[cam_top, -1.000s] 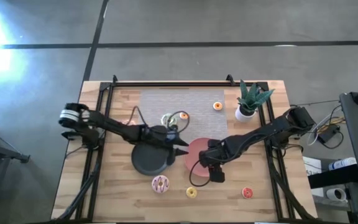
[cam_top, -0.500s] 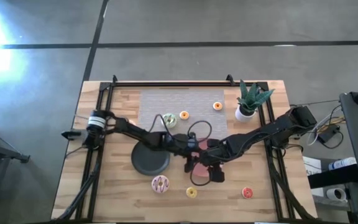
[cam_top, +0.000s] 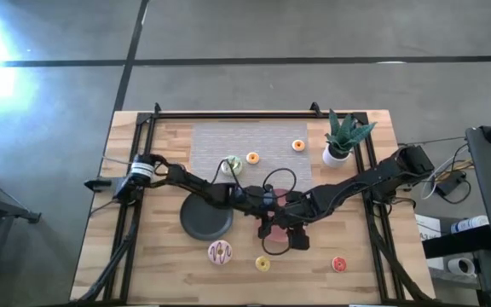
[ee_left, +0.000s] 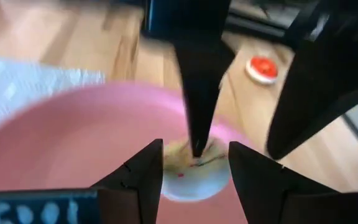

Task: Pick & Place donuts
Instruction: Put the small white donut on the pink plate, then put the small orange donut on the pink plate

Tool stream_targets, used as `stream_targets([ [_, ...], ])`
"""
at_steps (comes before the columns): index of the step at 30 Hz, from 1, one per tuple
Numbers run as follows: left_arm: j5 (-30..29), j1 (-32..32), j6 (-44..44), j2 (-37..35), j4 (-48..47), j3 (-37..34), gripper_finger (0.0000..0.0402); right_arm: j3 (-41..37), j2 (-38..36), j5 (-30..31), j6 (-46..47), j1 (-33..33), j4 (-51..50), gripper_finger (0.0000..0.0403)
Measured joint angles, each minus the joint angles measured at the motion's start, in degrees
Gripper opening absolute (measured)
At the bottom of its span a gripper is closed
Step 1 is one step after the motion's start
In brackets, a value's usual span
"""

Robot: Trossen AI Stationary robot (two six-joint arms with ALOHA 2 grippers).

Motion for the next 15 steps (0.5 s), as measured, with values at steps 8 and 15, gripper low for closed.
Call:
stream_targets([
  [8,1.2,-0.2,-3.6,2.2,-0.1,-0.2,0.0156,0.0,-0.1,-1.7,0.6,0.0,-0.5,0.0224],
  [15,1.1,-0.6,-3.1,-1.3,-0.3,-0.3,0.0156,0.0,-5.0,1.2,1.4,0.8,-2.5,0.0224],
])
